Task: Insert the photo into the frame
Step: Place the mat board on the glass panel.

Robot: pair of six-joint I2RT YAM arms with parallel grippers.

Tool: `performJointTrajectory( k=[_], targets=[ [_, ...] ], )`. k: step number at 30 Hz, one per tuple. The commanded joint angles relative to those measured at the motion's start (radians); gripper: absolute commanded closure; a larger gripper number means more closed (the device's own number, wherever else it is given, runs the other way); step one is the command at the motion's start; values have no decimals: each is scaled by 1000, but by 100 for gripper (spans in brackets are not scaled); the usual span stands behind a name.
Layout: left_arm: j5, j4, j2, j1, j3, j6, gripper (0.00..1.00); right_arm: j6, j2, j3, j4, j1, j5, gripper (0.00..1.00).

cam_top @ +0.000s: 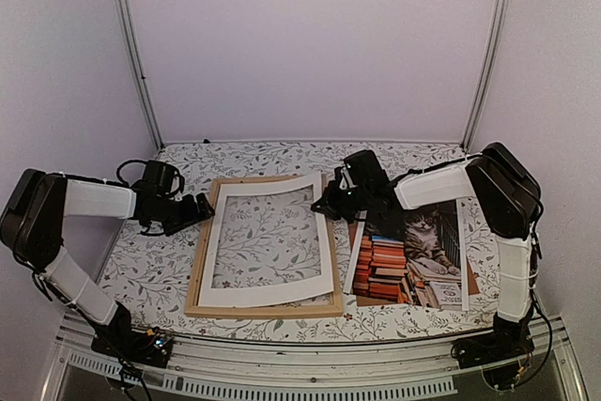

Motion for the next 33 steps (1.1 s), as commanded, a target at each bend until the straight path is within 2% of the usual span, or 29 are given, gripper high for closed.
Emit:
performJointTrajectory(
  k=[1, 18, 22, 27, 33],
  targets=[
    [21, 34, 15, -16, -16, -11, 0, 5, 28, 31, 5, 16, -1, 100],
    [17, 36, 10, -19, -17, -8, 0, 7, 53, 52, -12, 38, 18, 100],
    [18, 36, 10, -19, -16, -8, 0, 4, 53, 53, -12, 38, 18, 95],
    [18, 35, 13, -20, -16, -7, 0, -2, 56, 59, -30, 39, 17, 81],
    [18, 34, 15, -22, -13, -4, 0, -6, 54, 61, -44, 40, 21, 75]
  ],
)
